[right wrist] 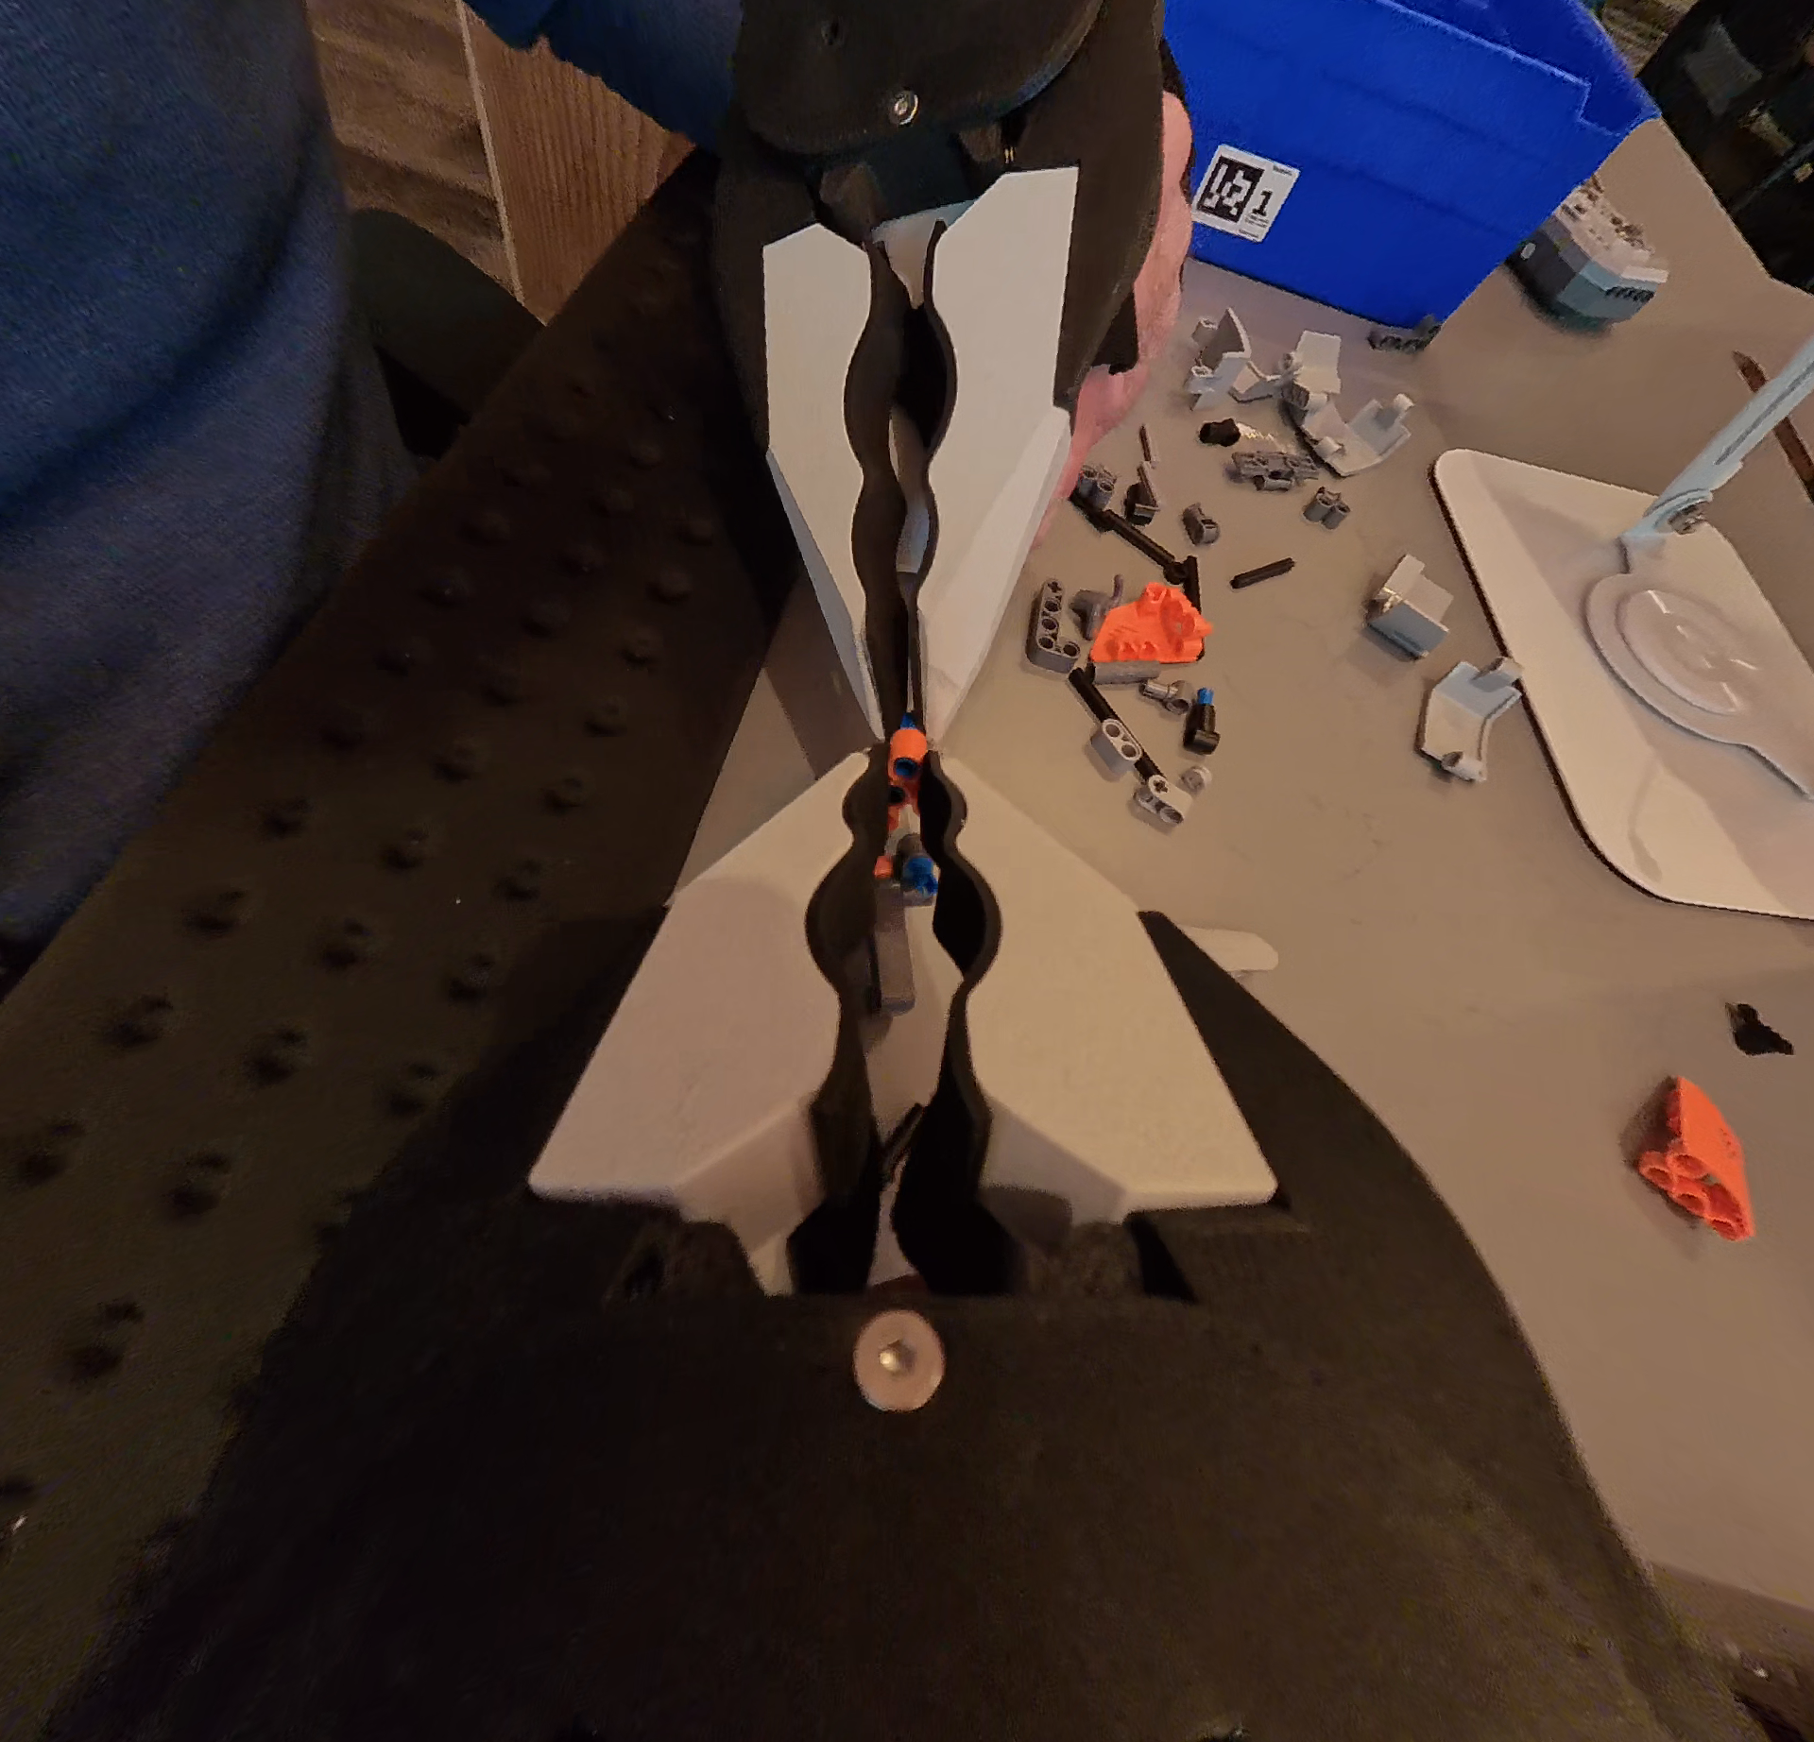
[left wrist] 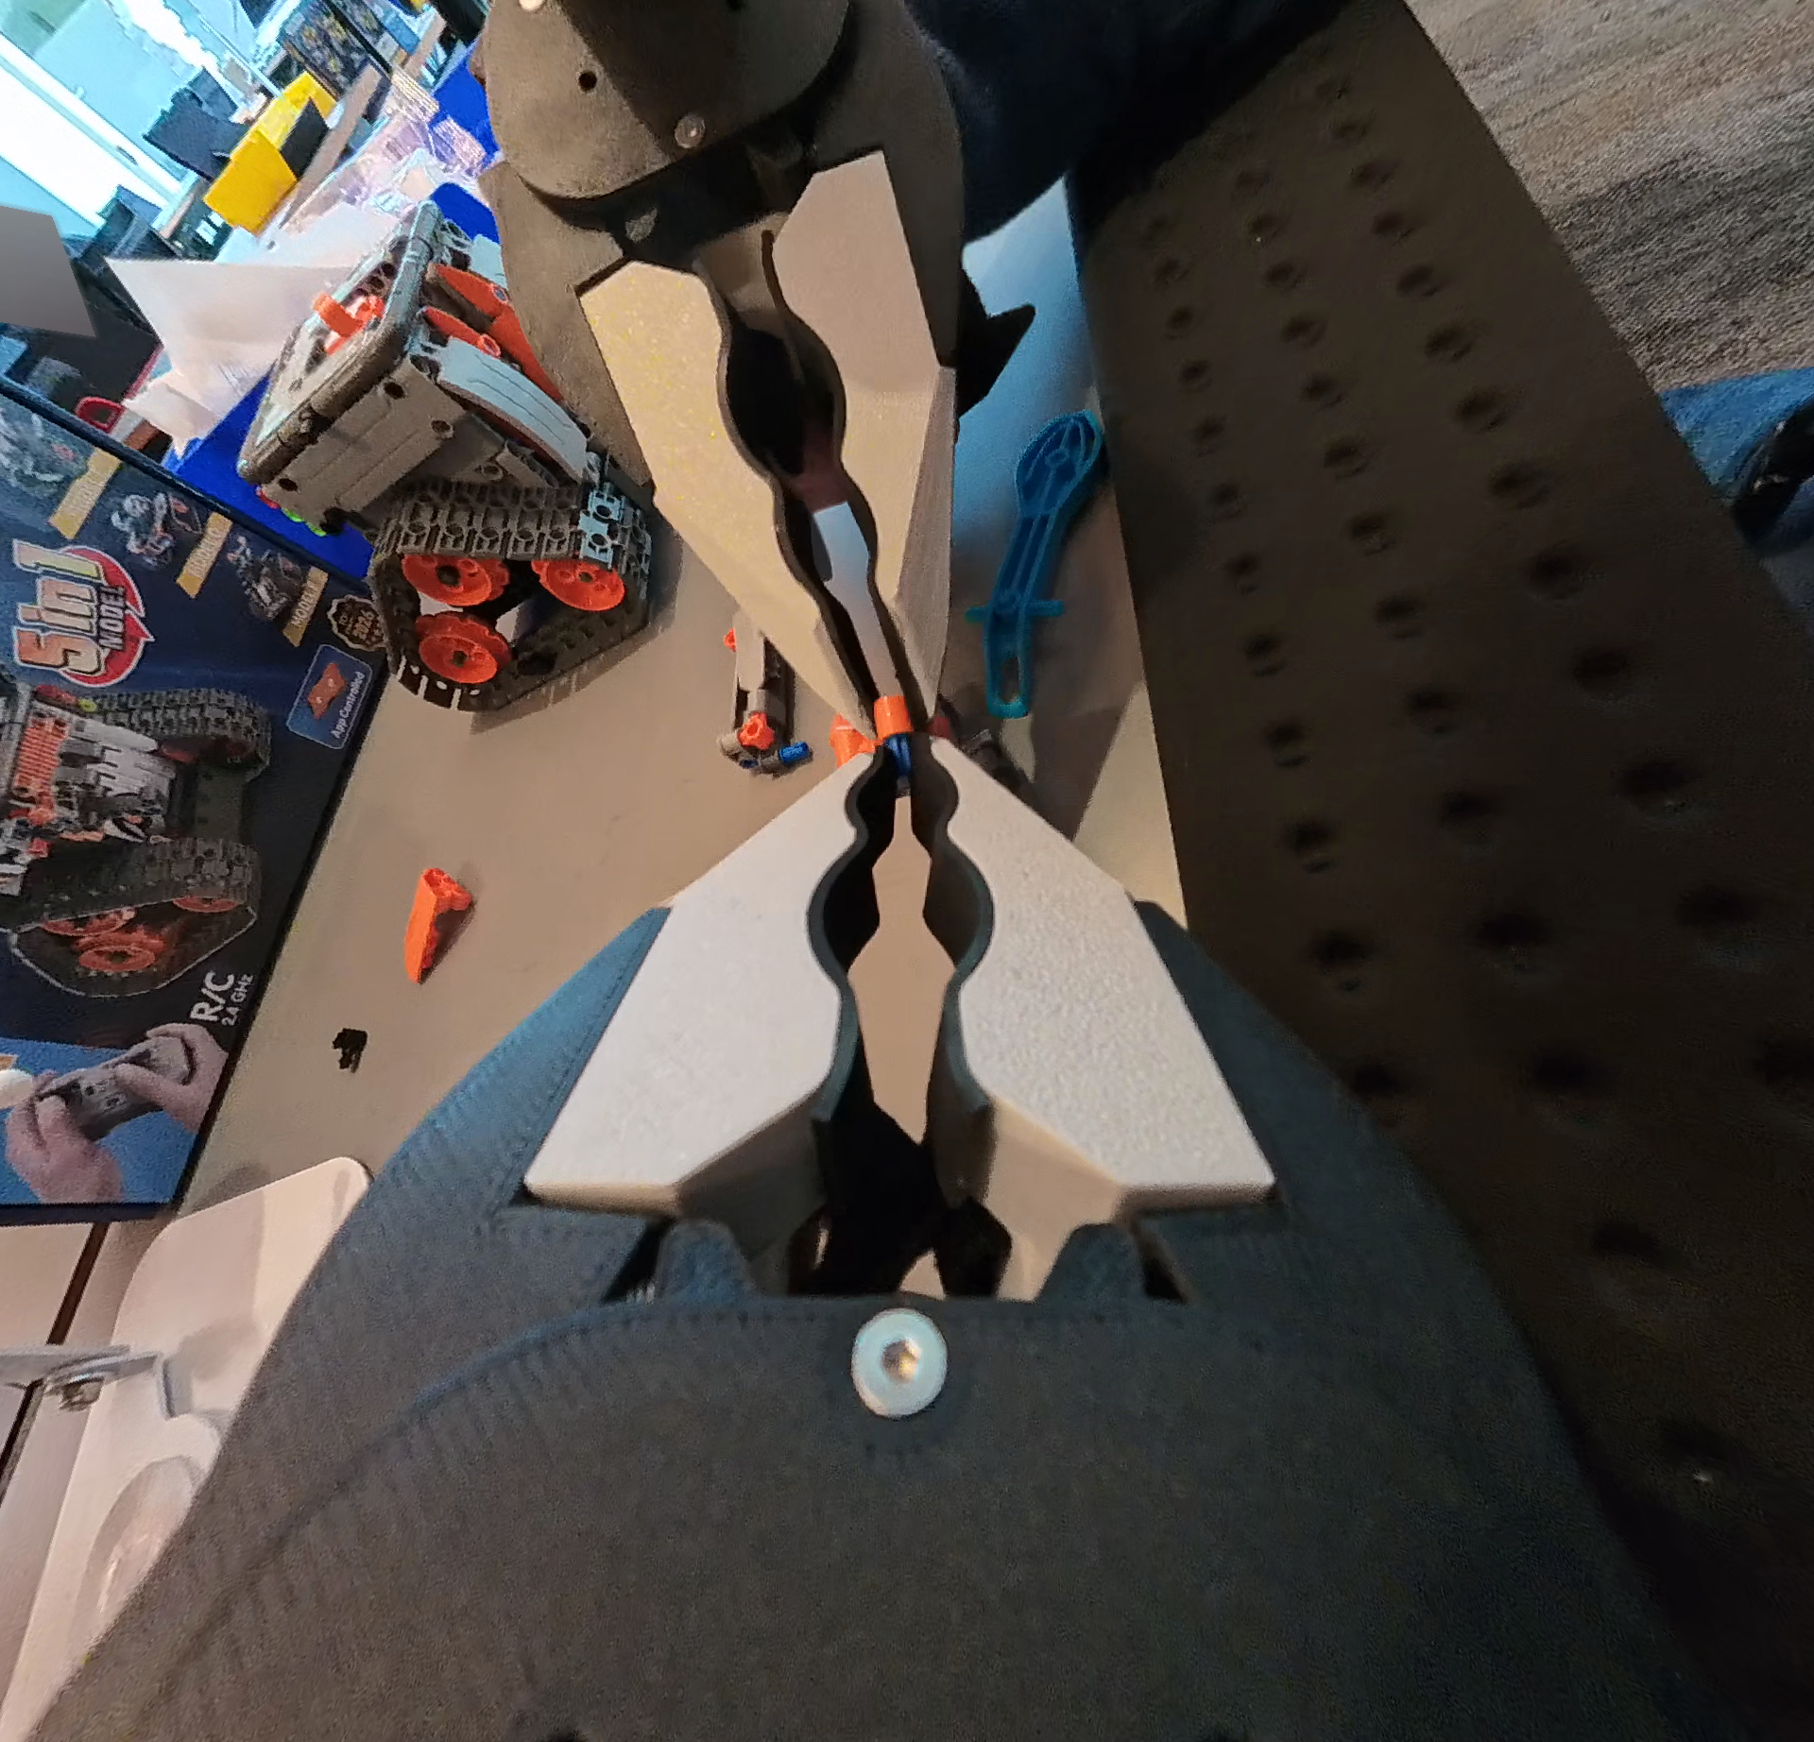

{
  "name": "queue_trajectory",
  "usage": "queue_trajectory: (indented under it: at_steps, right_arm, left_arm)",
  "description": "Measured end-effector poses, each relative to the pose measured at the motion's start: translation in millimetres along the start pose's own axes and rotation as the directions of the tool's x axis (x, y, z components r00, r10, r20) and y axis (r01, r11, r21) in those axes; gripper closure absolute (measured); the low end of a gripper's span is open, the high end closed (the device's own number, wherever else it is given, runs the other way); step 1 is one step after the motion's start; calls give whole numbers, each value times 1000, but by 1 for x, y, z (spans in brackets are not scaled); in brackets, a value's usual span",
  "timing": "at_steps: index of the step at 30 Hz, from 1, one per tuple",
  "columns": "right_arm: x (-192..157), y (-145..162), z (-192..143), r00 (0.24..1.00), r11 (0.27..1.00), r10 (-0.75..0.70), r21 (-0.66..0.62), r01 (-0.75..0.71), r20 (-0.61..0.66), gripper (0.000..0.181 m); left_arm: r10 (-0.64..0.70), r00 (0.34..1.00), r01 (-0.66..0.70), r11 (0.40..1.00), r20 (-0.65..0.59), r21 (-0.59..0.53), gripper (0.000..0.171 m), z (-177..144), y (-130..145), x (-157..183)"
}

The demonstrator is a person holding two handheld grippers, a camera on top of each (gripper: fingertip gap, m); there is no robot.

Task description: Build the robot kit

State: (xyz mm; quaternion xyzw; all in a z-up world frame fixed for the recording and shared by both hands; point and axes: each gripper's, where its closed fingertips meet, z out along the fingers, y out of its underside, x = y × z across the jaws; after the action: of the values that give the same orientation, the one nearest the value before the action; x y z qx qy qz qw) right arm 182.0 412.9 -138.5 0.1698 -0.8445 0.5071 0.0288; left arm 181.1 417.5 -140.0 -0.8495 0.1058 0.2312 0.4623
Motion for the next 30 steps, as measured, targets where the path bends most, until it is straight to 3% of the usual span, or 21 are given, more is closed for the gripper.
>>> queue_trajectory:
  at_steps: [4, 6, 8, 12, 14, 16, 18, 22, 24, 30]
  right_arm:
    - [3, 5, -11, 1000, 1000, 28, 0, -28, 6, 177]
    - [11, 1, -30, 996, 994, 84, 67, -83, -5, 178]
    - [7, 9, -23, 999, 999, 44, 0, -44, -2, 177]
    - [14, 8, -27, 997, 996, 82, 36, -82, -5, 177]
    - [21, 12, -22, 995, 996, 89, 1, -89, -40, 177]
    - [27, 17, -11, 993, 994, 95, -52, -98, -63, 176]
    - [26, 29, 4, 992, 984, 124, -122, -127, -28, 177]
    - [20, 38, 22, 993, 972, 118, -203, -117, -6, 176]
    - [25, 40, 19, 993, 968, 112, -223, -118, -38, 159]
    - [27, 10, -3, 982, 983, 156, -77, -164, -102, 169]
  left_arm:
    - [-16, 1000, 17, 1000, 17, -13, 170, -4, 6, -3]
    - [-28, 999, 29, 999, 33, -19, 170, -6, 10, -8]
    - [-27, 999, 27, 1000, 17, -14, 170, -3, 7, -6]
    - [-59, 998, 58, 998, -20, -27, 169, -4, 9, -6]
    - [0, 1000, 2, 998, 29, -60, 169, -8, 15, -14]
    - [-24, 1000, 25, 998, 20, -56, 169, -14, 13, -17]
    - [4, 997, 2, 997, 71, -76, 169, -19, 15, -26]
    - [-27, 998, 32, 996, 56, -79, 169, -16, 17, -24]
    - [-34, 998, 38, 997, 60, -66, 169, -14, 15, -24]
    - [63, 983, -52, 997, 174, -64, 169, -11, 6, -36]
